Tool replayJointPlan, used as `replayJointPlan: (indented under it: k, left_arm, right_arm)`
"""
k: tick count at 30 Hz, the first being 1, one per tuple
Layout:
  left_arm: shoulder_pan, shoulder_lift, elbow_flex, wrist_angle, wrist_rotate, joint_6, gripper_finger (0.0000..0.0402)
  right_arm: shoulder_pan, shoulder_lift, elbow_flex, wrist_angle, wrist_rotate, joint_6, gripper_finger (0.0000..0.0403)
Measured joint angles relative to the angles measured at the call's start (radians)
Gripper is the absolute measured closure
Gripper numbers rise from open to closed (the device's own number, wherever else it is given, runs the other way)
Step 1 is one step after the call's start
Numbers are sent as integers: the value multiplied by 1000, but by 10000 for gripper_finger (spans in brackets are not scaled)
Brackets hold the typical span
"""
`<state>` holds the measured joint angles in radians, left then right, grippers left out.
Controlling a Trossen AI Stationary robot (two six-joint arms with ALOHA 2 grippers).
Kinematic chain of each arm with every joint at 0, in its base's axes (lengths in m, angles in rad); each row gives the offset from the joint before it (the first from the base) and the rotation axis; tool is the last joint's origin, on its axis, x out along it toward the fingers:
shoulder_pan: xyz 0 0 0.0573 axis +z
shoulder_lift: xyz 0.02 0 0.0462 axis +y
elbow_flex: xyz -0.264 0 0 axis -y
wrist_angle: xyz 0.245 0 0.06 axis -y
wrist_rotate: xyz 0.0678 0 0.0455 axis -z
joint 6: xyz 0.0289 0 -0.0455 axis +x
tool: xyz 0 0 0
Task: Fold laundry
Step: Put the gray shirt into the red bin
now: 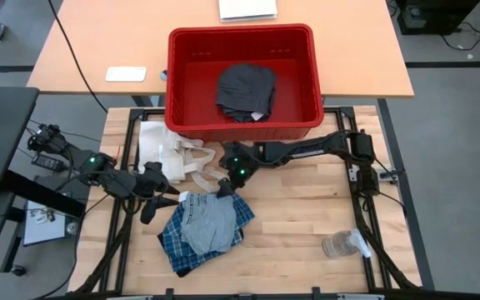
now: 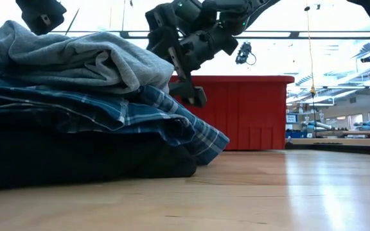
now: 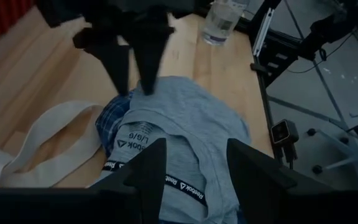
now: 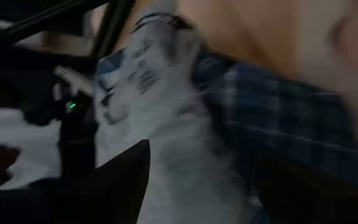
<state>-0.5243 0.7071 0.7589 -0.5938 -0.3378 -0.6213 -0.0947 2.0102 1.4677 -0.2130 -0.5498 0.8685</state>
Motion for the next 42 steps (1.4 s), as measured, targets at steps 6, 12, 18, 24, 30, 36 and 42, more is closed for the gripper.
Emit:
replayJointPlan:
  k: [6,12,18,24,30,36,42]
  left_arm:
    - [0,0,0,-10,-3,-16,228]
    - [1,0,0,-9,-28,-14,228]
    - [1,0,0,-9,-29,-14,228]
    - [1,0,0,-9,-29,-15,228]
    - [1,0,0,-9,-29,-4,228]
    - [1,0,0,-9,-29,3,228]
    - [1,0,0,-9,-7,-12,228]
  right_arm:
    - [35,1,0,49,-61,43,131]
    - [92,0,0,192,-141,171,131]
    - [152,-1,1,289,-76,232,131]
    - [211,-1,57,260,5,174,131]
    - [255,-2,150,-55,265,46,131]
    - [222,-2,164,-252,325,61,132]
    - [191,-21,165,-266,222,180,132]
